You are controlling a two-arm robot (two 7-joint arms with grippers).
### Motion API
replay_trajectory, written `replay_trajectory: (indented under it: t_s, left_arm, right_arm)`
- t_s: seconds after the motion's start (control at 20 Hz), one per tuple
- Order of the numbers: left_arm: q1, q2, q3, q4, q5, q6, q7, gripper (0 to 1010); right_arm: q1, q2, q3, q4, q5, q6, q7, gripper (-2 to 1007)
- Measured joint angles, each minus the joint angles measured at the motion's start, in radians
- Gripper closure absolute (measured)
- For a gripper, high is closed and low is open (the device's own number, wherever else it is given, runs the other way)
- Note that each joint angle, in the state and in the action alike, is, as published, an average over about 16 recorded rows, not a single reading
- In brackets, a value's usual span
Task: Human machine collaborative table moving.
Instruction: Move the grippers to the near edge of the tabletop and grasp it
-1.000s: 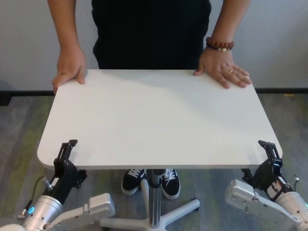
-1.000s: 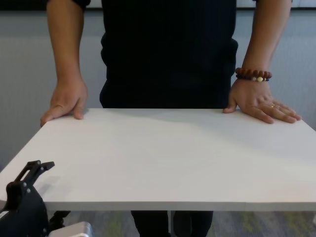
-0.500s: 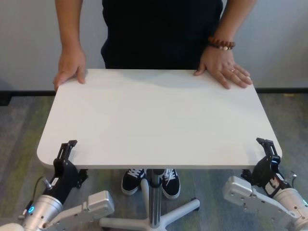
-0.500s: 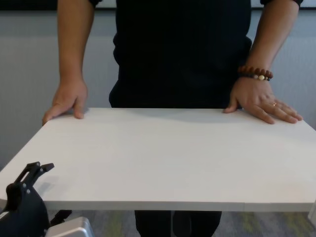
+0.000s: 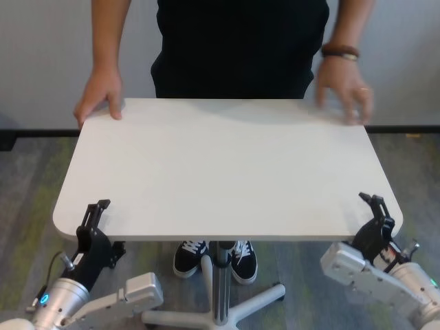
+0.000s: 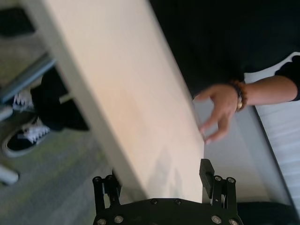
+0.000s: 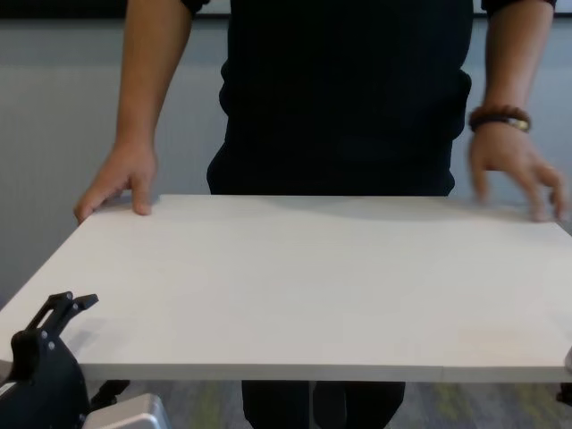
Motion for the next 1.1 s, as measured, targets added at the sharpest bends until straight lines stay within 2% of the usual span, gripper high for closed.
replay_trajectory:
  t_s: [0.4, 0.75, 1.1]
  left_arm:
    - [-0.001, 0.001, 0.002, 0.000, 0.003, 0.002, 0.003, 10]
    - [-0.001, 0.002, 0.003, 0.000, 0.005, 0.003, 0.004, 46]
    - [-0.001, 0.003, 0.004, 0.000, 0.006, 0.004, 0.004, 171]
  right_arm:
    - [-0.001, -0.005, 0.012, -0.002, 0.032, -0.031, 0.013, 0]
    - [0.000, -0.004, 0.007, -0.001, 0.017, -0.017, 0.006, 7]
    - [0.001, -0.003, 0.003, 0.000, 0.004, -0.005, 0.002, 79]
